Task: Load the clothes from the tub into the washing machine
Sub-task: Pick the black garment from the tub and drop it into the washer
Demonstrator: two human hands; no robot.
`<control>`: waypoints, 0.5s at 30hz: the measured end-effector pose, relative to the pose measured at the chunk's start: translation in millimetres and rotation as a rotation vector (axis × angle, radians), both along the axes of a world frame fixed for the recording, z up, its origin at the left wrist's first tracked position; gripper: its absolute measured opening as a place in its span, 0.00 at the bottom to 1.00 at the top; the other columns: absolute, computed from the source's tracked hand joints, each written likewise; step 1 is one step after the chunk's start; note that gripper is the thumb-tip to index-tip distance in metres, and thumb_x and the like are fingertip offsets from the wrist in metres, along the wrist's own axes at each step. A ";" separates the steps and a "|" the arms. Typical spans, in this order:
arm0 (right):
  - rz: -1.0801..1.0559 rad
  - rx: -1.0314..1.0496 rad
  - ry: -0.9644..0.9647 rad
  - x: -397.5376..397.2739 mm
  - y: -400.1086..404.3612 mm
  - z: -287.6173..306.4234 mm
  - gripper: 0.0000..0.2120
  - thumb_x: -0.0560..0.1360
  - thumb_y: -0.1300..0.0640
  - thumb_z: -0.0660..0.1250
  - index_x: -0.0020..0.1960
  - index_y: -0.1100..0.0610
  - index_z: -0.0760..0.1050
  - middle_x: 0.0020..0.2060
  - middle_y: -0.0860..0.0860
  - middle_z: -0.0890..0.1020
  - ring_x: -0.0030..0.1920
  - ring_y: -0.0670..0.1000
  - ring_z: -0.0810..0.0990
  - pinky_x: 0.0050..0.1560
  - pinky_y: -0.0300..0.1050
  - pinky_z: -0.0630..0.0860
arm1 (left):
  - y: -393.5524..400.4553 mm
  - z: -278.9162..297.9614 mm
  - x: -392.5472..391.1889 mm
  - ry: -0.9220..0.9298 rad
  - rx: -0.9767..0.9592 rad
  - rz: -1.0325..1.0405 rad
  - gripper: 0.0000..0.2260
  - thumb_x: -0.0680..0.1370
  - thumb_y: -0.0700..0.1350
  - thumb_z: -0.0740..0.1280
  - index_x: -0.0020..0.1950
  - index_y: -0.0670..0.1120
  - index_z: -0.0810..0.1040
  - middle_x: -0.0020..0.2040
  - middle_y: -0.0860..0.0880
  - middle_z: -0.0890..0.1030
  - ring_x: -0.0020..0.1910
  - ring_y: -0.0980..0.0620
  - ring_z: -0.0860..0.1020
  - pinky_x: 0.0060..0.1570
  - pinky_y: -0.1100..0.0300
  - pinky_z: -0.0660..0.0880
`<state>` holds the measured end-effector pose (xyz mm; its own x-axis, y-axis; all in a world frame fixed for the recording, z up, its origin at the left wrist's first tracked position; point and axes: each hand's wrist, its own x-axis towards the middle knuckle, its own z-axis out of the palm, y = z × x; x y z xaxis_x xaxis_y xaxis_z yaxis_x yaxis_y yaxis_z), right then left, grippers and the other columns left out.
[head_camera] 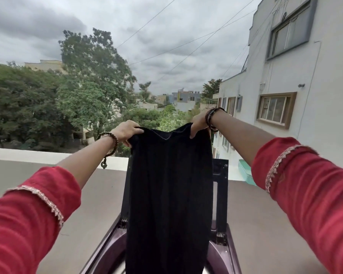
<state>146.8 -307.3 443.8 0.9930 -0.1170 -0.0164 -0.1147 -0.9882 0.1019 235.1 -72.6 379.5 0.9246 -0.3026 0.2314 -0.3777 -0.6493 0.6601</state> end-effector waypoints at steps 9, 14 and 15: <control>-0.023 0.065 0.243 11.9 10.0 -55.4 0.25 0.72 0.61 0.71 0.65 0.65 0.68 0.66 0.60 0.70 0.60 0.62 0.76 0.57 0.58 0.77 | 1.5 -66.4 -7.2 0.202 -0.002 -0.006 0.20 0.72 0.60 0.68 0.49 0.43 0.78 0.42 0.46 0.78 0.39 0.50 0.79 0.28 0.59 0.78; 0.024 0.125 0.256 14.5 10.5 -100.7 0.29 0.70 0.59 0.74 0.67 0.64 0.68 0.64 0.59 0.69 0.46 0.58 0.80 0.36 0.45 0.80 | 7.0 -100.6 -14.3 0.356 0.113 -0.066 0.15 0.75 0.58 0.65 0.49 0.46 0.77 0.39 0.51 0.78 0.35 0.54 0.77 0.29 0.64 0.73; 0.038 0.131 0.258 13.2 10.8 -110.6 0.30 0.70 0.58 0.74 0.68 0.64 0.67 0.64 0.58 0.69 0.46 0.58 0.81 0.34 0.44 0.79 | 11.0 -108.9 -14.7 0.397 0.149 -0.088 0.15 0.75 0.58 0.65 0.46 0.47 0.77 0.38 0.51 0.78 0.36 0.55 0.77 0.29 0.64 0.74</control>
